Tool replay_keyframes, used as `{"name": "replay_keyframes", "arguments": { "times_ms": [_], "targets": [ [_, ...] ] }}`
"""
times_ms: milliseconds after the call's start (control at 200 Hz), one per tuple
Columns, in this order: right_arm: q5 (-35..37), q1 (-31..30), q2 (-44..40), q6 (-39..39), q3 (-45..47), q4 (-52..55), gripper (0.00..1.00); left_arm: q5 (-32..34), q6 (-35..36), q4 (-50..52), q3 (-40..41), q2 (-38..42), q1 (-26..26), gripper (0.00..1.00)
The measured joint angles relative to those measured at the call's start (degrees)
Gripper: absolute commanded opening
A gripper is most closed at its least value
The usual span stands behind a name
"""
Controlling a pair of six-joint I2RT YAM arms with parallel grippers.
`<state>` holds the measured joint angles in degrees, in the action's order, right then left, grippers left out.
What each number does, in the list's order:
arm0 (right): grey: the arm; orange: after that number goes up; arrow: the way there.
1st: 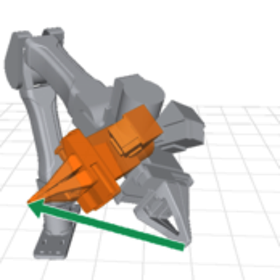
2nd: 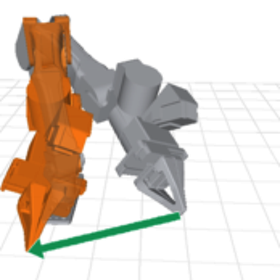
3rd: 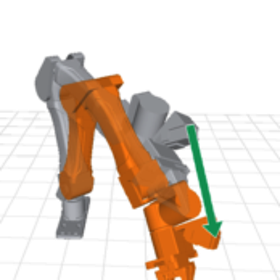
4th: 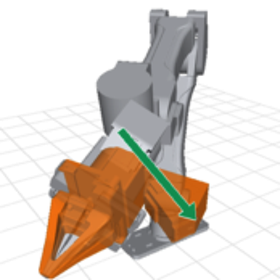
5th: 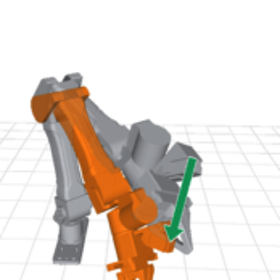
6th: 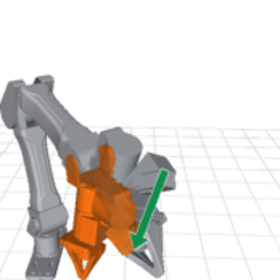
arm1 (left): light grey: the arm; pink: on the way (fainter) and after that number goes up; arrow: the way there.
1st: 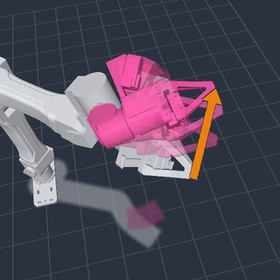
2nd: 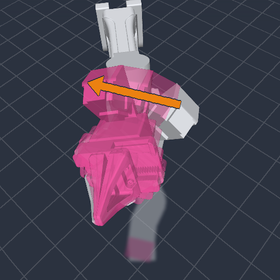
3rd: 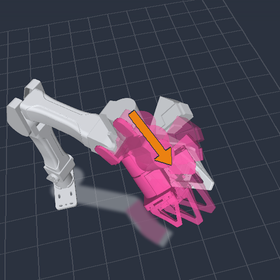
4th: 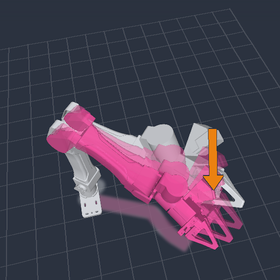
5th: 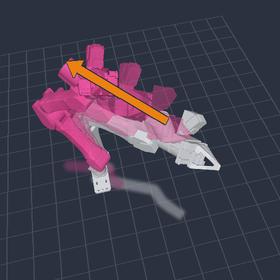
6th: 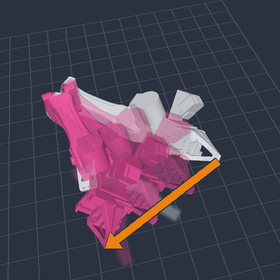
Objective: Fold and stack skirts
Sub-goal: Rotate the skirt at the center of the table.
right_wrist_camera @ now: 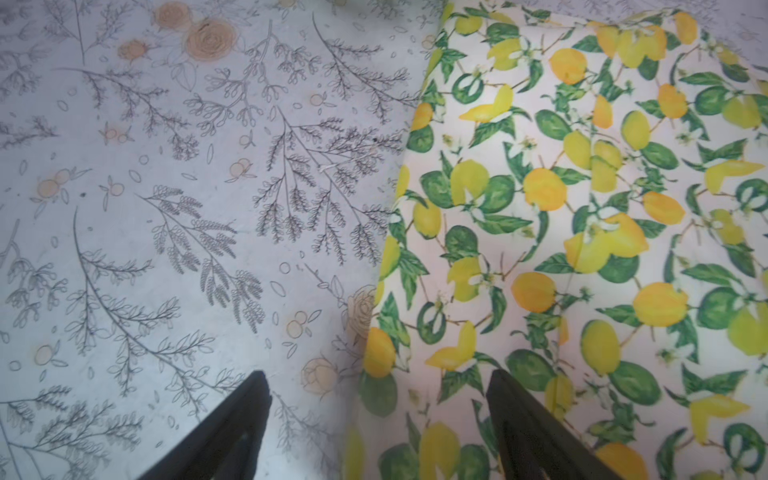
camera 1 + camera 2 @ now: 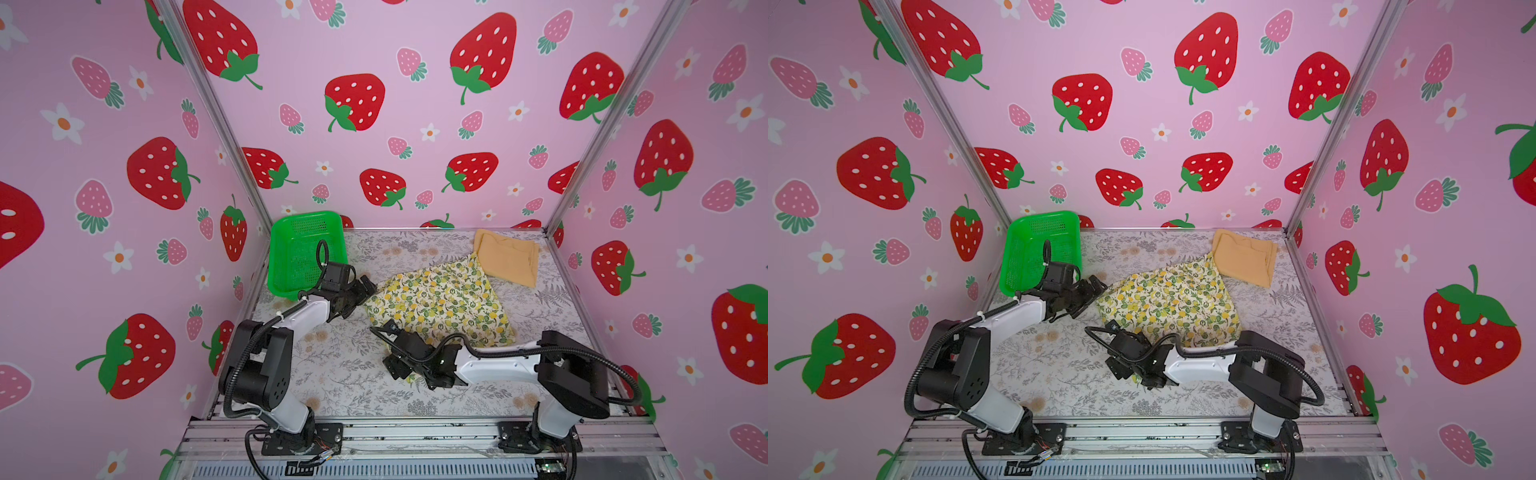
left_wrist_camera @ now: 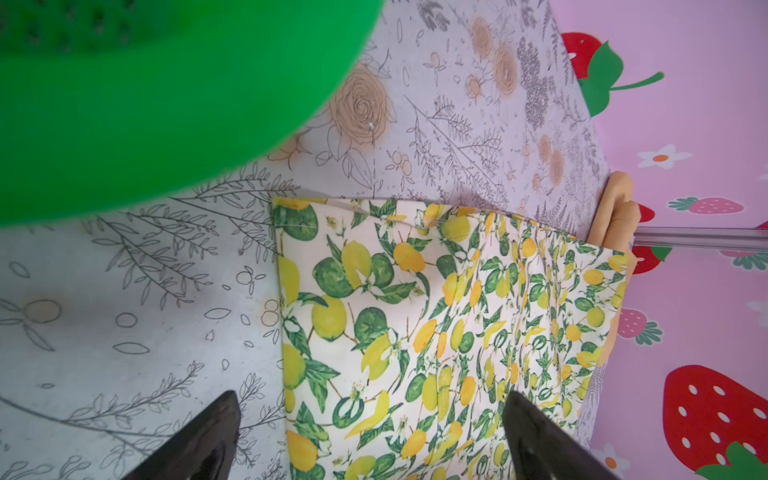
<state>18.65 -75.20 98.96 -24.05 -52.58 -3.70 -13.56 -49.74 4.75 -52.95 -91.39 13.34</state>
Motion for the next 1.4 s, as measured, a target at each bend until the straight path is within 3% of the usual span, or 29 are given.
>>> {"name": "replay_keyframes", "arguments": {
  "times_ms": [285,555,896,1231,1401],
  "targets": [
    [1.9,-1.7,3.0,-2.4,-0.1,1.7,0.52,-0.5,0.0,-0.3,0.0,0.2,-0.4,1.0],
    [1.9,-1.8,3.3,-5.2,2.3,1.6,0.44,-0.6,0.0,-0.4,0.4,0.9,-0.4,1.0],
    [2.3,-1.8,1.2,-8.7,6.2,-0.9,0.13,-0.6,-0.1,-0.9,0.8,0.9,-0.6,1.0],
    [2.4,-1.8,-4.0,-12.1,12.0,-1.0,0.11,-1.0,0.0,-1.2,1.7,1.2,-0.6,0.98],
    [2.8,-1.8,-8.7,-14.6,15.7,2.5,0.11,-0.5,-0.2,-1.1,5.6,3.4,-0.5,0.91]
  ]
}}
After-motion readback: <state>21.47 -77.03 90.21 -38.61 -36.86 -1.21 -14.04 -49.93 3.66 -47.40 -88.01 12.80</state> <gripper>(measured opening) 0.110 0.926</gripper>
